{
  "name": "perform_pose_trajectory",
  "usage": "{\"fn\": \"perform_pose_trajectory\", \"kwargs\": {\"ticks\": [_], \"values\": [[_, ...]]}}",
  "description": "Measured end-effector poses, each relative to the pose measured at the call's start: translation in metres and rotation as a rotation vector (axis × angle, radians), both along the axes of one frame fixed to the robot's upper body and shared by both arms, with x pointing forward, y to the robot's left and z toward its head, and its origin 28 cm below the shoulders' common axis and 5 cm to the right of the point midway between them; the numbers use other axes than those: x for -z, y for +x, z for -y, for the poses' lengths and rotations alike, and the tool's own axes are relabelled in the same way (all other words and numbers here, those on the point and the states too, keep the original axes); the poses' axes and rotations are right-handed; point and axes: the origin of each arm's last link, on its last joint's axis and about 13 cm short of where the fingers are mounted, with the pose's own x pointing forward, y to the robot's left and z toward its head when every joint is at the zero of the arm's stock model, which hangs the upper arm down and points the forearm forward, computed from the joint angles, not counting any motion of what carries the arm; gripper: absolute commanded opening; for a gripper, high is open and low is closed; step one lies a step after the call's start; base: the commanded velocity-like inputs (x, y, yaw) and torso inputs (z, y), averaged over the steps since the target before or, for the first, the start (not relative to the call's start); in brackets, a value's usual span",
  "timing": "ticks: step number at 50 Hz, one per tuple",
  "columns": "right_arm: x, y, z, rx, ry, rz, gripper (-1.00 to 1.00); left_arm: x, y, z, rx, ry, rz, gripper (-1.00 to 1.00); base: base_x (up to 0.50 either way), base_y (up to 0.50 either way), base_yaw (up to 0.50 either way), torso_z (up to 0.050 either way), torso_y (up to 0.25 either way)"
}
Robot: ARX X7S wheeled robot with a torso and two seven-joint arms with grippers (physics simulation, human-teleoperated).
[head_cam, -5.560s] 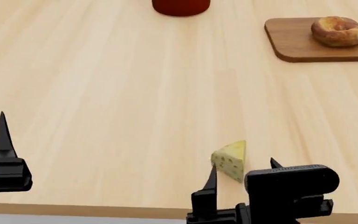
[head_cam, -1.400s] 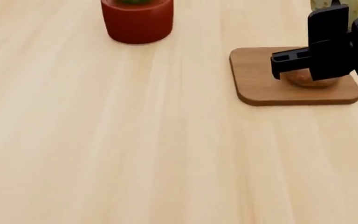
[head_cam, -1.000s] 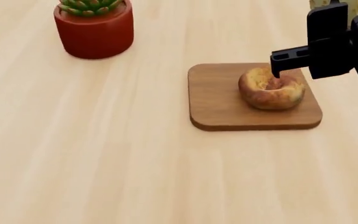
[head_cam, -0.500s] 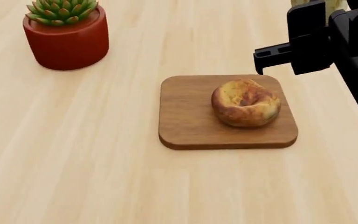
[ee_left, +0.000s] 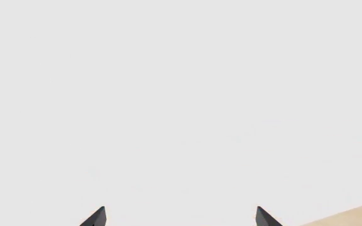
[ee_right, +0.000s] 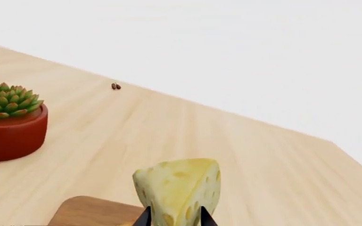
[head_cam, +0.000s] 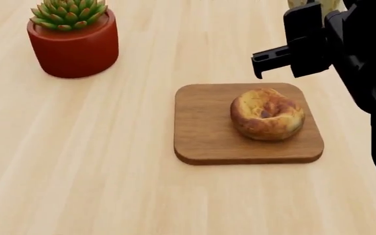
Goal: Pick up the wedge of cheese and place it on the slice of bread to prepare a simple cheese on bread dish.
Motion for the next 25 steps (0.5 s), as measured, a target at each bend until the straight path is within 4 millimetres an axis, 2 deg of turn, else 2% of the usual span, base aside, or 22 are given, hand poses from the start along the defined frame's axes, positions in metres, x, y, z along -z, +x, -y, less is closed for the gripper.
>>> {"fn": "perform_pose_trajectory", "kwargs": {"ticks": [10, 25], "values": [[-0.004, 0.016, -0.005, -0.058, 0.033, -0.037, -1.00, 0.000, 0.000, 0.000, 0.001, -0.001, 0.001, 1.00, 0.00, 0.00, 0.00, 0.000, 0.000], [-0.004, 0.059, -0.010, -0.127, 0.148, -0.131, -1.00, 0.000, 0.000, 0.000, -0.002, 0.000, 0.001, 1.00, 0.00, 0.00, 0.00, 0.000, 0.000]]}}
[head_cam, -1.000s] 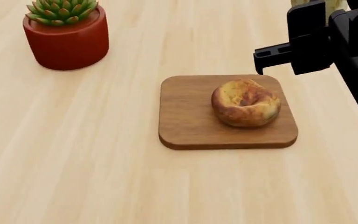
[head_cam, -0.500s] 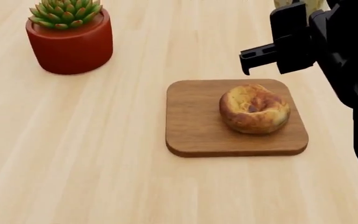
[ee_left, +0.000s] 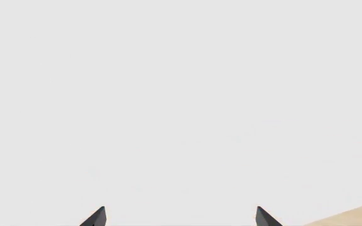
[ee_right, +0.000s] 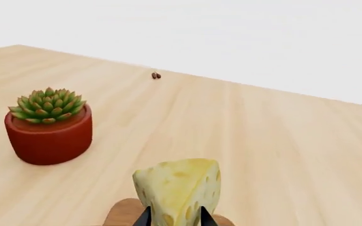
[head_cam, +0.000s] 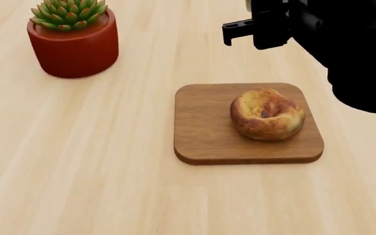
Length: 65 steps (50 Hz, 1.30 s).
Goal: Pick up the wedge of cheese and place it on the slice of bread to prepare a simple cheese on bread dish.
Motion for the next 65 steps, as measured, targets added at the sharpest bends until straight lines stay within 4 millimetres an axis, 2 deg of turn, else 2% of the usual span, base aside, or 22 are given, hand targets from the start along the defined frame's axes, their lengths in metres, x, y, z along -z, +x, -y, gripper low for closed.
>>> {"fn": "perform_pose_trajectory", "kwargs": {"ticks": [16, 30, 45, 65], "values": [[0.015, 0.040, 0.003, -0.006, 0.051, -0.089, -1.00, 0.000, -0.001, 0.000, 0.000, 0.001, 0.000, 1.00, 0.00, 0.00, 0.00, 0.000, 0.000], [0.040, 0.064, 0.005, 0.013, 0.076, -0.173, -1.00, 0.000, -0.001, 0.000, -0.002, 0.003, -0.003, 1.00, 0.00, 0.00, 0.00, 0.000, 0.001], [0.059, 0.079, 0.008, 0.037, 0.078, -0.232, -1.00, 0.000, -0.001, 0.000, -0.002, -0.002, -0.002, 1.00, 0.00, 0.00, 0.00, 0.000, 0.000], [0.076, 0.086, 0.010, 0.058, 0.078, -0.291, -1.00, -0.001, -0.001, -0.001, -0.002, -0.006, 0.000, 1.00, 0.00, 0.00, 0.00, 0.000, 0.001]]}}
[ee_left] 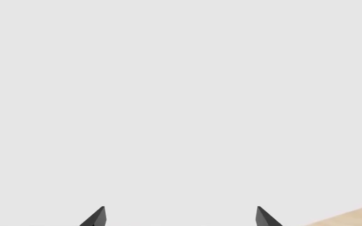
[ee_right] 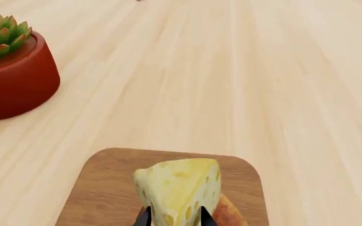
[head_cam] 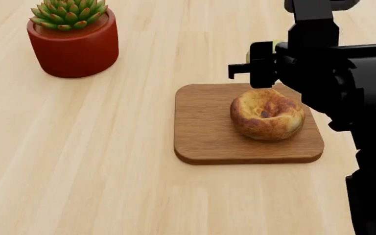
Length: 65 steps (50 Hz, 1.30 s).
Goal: Pick up the wedge of cheese and place it on the slice of bread to prepare a simple cheese on bread dish.
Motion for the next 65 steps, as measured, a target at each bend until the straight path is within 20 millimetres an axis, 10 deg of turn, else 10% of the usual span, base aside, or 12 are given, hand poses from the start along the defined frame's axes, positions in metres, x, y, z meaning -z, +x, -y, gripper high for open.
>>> {"fn": "perform_pose_trajectory", "kwargs": {"ticks": [65], "values": [[0.039, -0.004, 0.003, 0.013, -0.006, -0.127, -1.00, -0.001, -0.001, -0.001, -0.002, -0.018, 0.010, 1.00, 0.00, 0.00, 0.00, 0.000, 0.000]]}}
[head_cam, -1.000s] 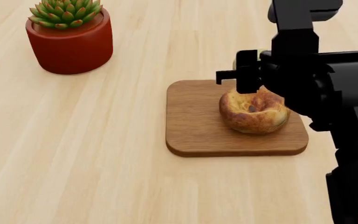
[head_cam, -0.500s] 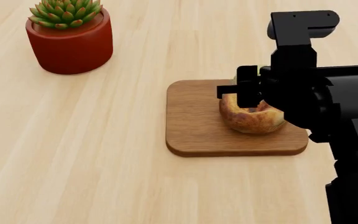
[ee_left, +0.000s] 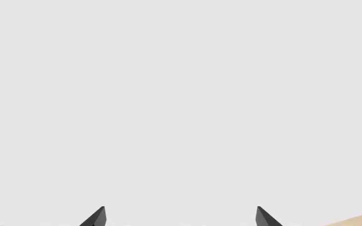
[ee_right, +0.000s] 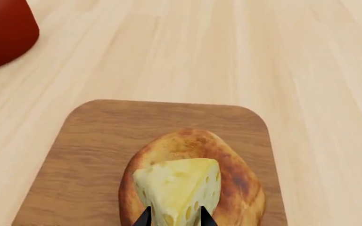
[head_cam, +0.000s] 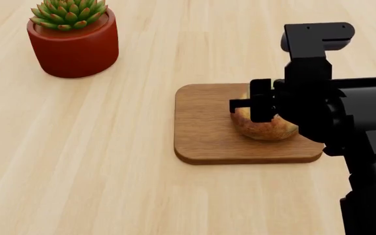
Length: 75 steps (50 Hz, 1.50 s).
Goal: Pick up the wedge of cheese and place it on the slice of bread to prepare a simple cheese on bread dish.
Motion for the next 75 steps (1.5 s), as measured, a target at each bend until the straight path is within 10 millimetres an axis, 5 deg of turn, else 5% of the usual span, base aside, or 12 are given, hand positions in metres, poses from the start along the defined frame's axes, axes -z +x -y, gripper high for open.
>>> {"fn": "perform_pose_trajectory", "kwargs": {"ticks": [12, 13, 28, 43, 57, 75], "values": [[0.003, 0.000, 0.001, 0.003, -0.001, -0.009, -1.00, 0.000, 0.000, 0.000, -0.001, -0.003, 0.001, 1.00, 0.00, 0.00, 0.00, 0.000, 0.000], [0.003, 0.000, 0.001, 0.003, -0.001, -0.010, 1.00, 0.000, 0.000, 0.000, -0.001, -0.003, 0.001, 1.00, 0.00, 0.00, 0.00, 0.000, 0.000], [-0.007, -0.001, 0.001, -0.006, 0.001, 0.014, 1.00, 0.000, 0.000, 0.000, -0.001, -0.003, 0.001, 1.00, 0.00, 0.00, 0.00, 0.000, 0.000], [-0.077, -0.025, -0.001, -0.026, -0.005, 0.197, 1.00, 0.000, 0.000, 0.000, 0.000, -0.004, 0.002, 1.00, 0.00, 0.00, 0.00, 0.000, 0.000], [-0.142, -0.101, -0.013, -0.038, -0.007, 0.410, 1.00, -0.001, -0.001, 0.000, -0.003, -0.002, 0.002, 1.00, 0.00, 0.00, 0.00, 0.000, 0.000], [-0.134, -0.198, -0.026, -0.066, -0.003, 0.646, 1.00, -0.001, -0.001, 0.000, 0.004, -0.001, 0.005, 1.00, 0.00, 0.00, 0.00, 0.000, 0.000]]}}
